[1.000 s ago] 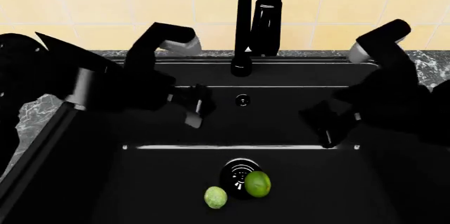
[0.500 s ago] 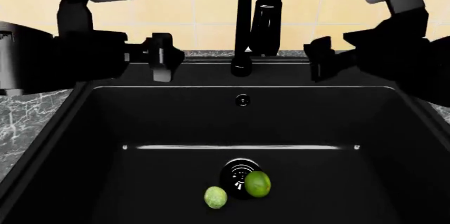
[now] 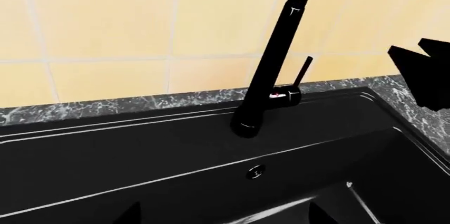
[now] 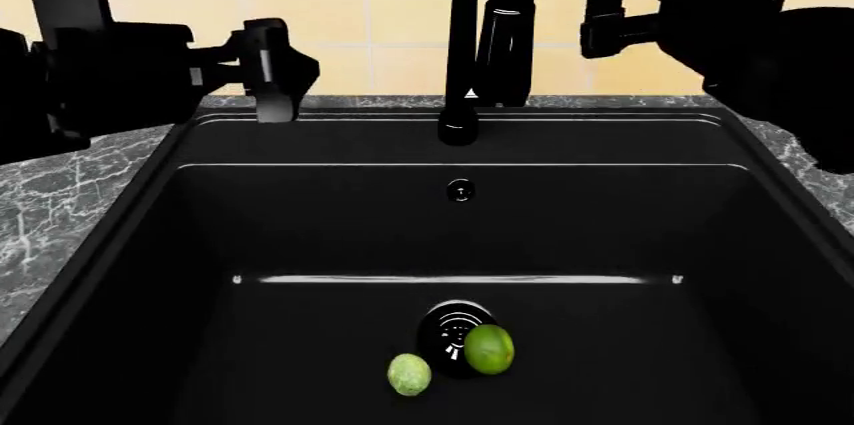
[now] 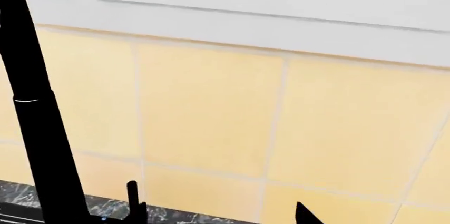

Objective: Pick up the fruits and vegetables and place them in the sink. Turn on the sink faucet to wash them. Then turn the sink off and put them in the tray.

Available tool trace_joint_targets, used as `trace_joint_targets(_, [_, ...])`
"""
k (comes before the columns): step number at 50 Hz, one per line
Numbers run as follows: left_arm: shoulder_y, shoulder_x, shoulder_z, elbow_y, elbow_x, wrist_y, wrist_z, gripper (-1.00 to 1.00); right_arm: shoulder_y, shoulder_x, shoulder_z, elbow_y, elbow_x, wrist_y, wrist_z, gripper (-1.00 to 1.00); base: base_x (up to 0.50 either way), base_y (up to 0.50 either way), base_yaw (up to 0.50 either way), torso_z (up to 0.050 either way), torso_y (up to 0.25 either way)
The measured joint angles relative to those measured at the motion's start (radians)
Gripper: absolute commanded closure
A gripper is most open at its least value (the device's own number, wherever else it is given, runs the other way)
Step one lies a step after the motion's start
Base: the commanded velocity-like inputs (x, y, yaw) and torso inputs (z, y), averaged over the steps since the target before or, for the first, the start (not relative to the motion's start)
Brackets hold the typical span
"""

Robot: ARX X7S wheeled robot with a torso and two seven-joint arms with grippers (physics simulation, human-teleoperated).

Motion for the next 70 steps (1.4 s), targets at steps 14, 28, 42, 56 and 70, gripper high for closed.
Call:
trace_joint_targets(14, [0.01,-0.015,-0.019,0.015,-0.015,0.028,-0.005,-1.0,0.051,-0.255,-0.024,0.441,-0.132,-0.218,-0.174,-1.0,0.0,0.0,0.0,0.0,0.0])
trace_joint_targets(28, [0.02,-0.021,-0.032,0.023,-0.026,0.049,0.003,-1.0,0.038,-0.427,0.144,0.681,-0.342,-0.361,-0.265,-1.0,0.0,0.0,0.0,0.0,0.0])
trace_joint_targets(42, [0.019,-0.02,-0.036,0.025,-0.034,0.057,0.009,-1.0,-0.026,-0.508,0.545,0.741,-0.742,-0.426,-0.295,-1.0,0.0,0.0,0.0,0.0,0.0])
trace_joint_targets(56, [0.013,-0.027,-0.078,0.049,-0.051,0.088,0.042,-1.0,-0.054,-0.555,0.835,0.756,-1.024,-0.463,-0.31,-1.0,0.0,0.0,0.0,0.0,0.0])
trace_joint_targets(70, [0.009,-0.037,-0.121,0.079,-0.064,0.11,0.085,-1.0,-0.051,-0.581,0.932,0.76,-1.124,-0.48,-0.328,-1.0,0.0,0.0,0.0,0.0,0.0])
